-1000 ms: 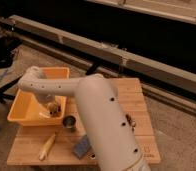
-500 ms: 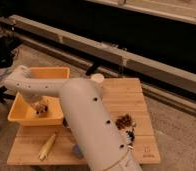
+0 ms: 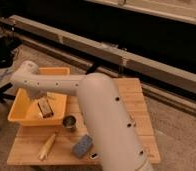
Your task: Wipe tray with brush
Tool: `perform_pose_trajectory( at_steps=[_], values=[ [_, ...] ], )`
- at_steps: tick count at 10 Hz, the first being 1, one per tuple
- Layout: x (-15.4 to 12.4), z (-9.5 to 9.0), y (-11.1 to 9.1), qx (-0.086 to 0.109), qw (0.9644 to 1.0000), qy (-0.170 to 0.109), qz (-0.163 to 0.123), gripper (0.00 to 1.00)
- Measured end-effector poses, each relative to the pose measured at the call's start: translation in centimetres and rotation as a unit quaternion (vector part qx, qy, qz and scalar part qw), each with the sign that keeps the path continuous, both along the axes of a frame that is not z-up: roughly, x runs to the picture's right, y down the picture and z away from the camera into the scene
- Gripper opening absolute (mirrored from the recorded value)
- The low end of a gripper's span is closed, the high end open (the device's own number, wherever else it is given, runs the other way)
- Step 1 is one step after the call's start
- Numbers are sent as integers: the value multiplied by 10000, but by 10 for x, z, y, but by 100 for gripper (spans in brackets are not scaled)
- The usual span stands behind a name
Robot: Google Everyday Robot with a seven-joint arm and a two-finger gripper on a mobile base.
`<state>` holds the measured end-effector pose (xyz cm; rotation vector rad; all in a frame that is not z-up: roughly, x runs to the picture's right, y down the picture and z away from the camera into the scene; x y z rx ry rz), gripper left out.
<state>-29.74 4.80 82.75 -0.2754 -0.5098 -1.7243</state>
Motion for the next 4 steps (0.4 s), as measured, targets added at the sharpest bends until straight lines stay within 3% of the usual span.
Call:
perform_pose_trajectory(
  at_steps=[3, 4],
  values=[
    [40, -29, -31, 237, 9982, -31, 541, 80],
    [42, -30, -32, 246, 9981, -29, 569, 80]
  ],
)
